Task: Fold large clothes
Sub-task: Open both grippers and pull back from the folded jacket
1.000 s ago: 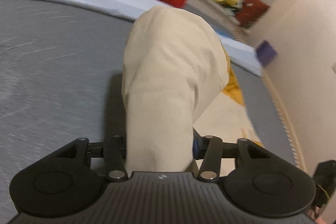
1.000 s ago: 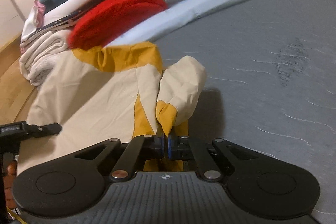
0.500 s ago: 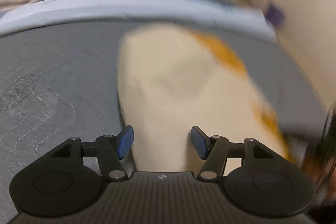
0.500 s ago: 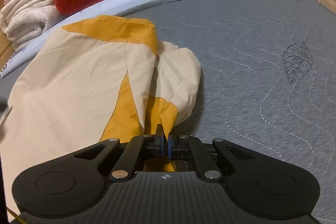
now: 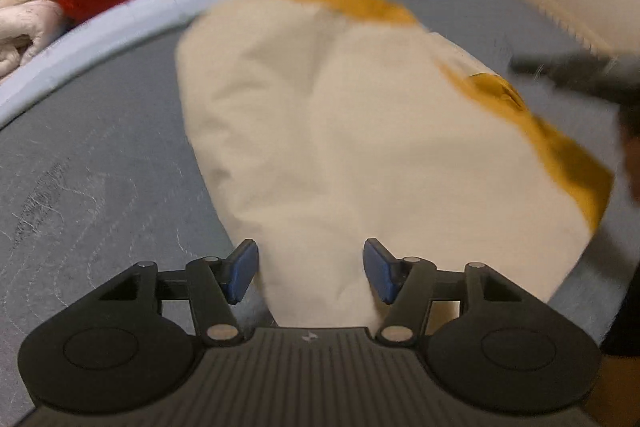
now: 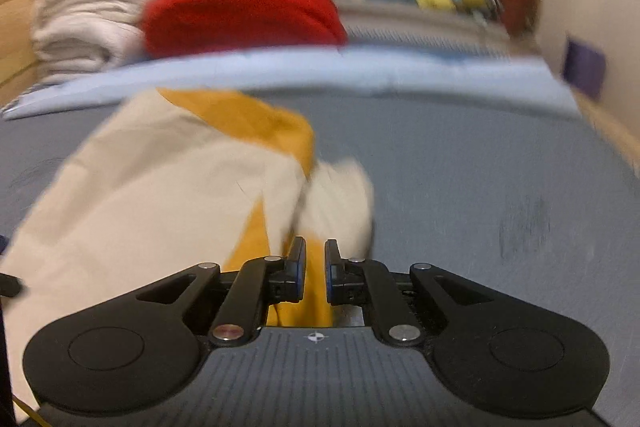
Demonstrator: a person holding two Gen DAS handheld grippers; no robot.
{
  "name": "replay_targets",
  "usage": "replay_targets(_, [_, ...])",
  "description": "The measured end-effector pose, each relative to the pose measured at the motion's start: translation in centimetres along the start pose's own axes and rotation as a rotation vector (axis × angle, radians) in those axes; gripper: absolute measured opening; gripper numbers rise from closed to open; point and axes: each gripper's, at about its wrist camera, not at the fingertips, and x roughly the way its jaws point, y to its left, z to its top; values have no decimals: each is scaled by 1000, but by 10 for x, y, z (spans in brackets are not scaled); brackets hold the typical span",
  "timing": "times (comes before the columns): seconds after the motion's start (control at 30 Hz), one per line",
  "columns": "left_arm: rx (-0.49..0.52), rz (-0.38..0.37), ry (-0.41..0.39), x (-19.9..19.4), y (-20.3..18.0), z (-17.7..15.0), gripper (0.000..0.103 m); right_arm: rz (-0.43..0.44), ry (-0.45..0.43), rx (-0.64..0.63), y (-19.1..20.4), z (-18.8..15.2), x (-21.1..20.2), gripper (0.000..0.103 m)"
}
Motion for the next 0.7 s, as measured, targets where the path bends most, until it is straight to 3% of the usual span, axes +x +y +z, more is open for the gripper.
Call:
replay_targets(0.13, [-50, -28, -25, -17, 2, 5, 66, 91, -6, -24, 4, -4, -13, 11])
replay_targets(0.23, [3, -68, -34, -30, -7, 5, 66, 141, 152, -64, 10, -16, 5, 11])
replay_targets(0.3, [6, -111, 13, -20, -8, -3, 67, 100, 268, -129, 14, -29, 20, 11])
replay_targets(0.33, [3, -107, 33, -12, -9, -8, 74, 49, 321, -176, 17, -37, 28, 11])
replay_targets(0.43, [-56, -84, 46, 2, -6, -11, 81, 6, 371, -172, 14, -40, 34, 11])
replay_targets(0.5, [-77, -54, 22, -10, -9, -10, 81, -11, 346, -141, 10, -35, 26, 11])
replay_targets(0.6, [-55, 49, -67, -42, -21, -9, 85, -43, 232, -105, 11, -20, -8, 15])
replay_targets(0.67, [-69, 114, -125, -70, -30, -11, 93, -42, 118, -95, 14, -9, -41, 30])
replay_targets(0.7, [-82, 141, -157, -84, -33, -11, 95, -46, 47, -99, 17, -2, -62, 45])
